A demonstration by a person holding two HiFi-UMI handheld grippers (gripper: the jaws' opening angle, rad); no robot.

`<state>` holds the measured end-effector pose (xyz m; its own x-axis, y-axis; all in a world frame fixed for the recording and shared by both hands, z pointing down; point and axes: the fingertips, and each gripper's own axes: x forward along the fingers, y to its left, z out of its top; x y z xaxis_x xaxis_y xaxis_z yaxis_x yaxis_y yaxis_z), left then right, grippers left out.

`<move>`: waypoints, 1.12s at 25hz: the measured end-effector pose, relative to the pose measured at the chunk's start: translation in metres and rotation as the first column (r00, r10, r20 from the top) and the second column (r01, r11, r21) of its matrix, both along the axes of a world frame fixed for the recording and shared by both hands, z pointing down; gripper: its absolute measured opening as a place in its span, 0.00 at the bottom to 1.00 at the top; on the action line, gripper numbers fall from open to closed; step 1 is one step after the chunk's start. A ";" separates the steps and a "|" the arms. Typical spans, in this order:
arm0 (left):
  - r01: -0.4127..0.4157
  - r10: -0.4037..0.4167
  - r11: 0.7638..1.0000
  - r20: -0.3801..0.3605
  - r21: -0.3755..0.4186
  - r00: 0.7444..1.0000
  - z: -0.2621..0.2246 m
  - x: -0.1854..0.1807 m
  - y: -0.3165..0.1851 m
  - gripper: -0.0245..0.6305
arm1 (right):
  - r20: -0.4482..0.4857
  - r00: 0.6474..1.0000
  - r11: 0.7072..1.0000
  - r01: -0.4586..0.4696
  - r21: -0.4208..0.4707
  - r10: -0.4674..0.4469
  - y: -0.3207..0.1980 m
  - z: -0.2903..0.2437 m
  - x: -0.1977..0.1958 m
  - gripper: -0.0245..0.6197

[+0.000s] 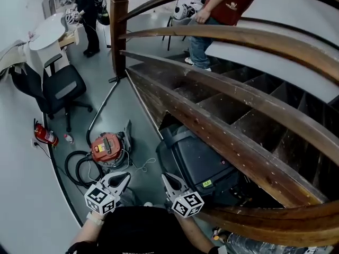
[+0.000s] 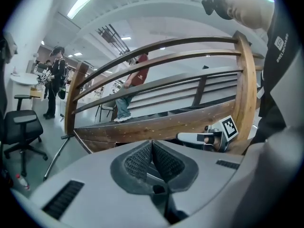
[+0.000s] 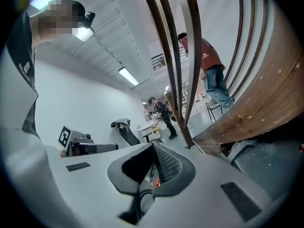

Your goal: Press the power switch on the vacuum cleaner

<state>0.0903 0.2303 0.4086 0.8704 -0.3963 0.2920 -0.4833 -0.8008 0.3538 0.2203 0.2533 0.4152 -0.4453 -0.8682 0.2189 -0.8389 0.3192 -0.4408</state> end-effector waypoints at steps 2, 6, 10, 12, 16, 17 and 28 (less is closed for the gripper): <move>-0.005 0.005 1.000 0.001 0.006 1.000 -0.001 -0.013 -0.025 0.06 | 0.001 1.000 1.000 -0.002 -0.003 0.002 -0.025 0.001 -0.010 0.08; -0.008 0.008 1.000 0.007 0.009 1.000 -0.002 -0.040 -0.070 0.06 | -0.012 1.000 1.000 0.012 0.001 -0.012 -0.076 0.000 -0.037 0.08; 0.006 -0.006 1.000 0.009 -0.003 1.000 0.000 -0.068 -0.107 0.06 | -0.024 0.999 0.999 0.042 0.015 -0.042 -0.124 -0.003 -0.066 0.08; 0.018 -0.018 1.000 0.005 -0.009 1.000 0.000 -0.078 -0.121 0.06 | -0.025 0.998 0.998 0.053 0.019 -0.053 -0.143 -0.005 -0.077 0.08; 0.060 -0.060 0.998 0.009 -0.019 0.998 0.004 -0.096 -0.149 0.06 | -0.032 0.994 0.994 0.105 0.022 -0.104 -0.177 -0.011 -0.098 0.08; 0.074 -0.074 0.997 0.010 -0.023 0.997 0.005 -0.098 -0.155 0.06 | -0.042 0.992 0.992 0.122 0.017 -0.121 -0.184 -0.011 -0.101 0.08; 0.204 -0.206 0.975 -0.016 -0.092 0.978 0.029 -0.092 -0.203 0.06 | -0.129 0.926 0.934 0.344 -0.093 -0.354 -0.235 -0.001 -0.131 0.08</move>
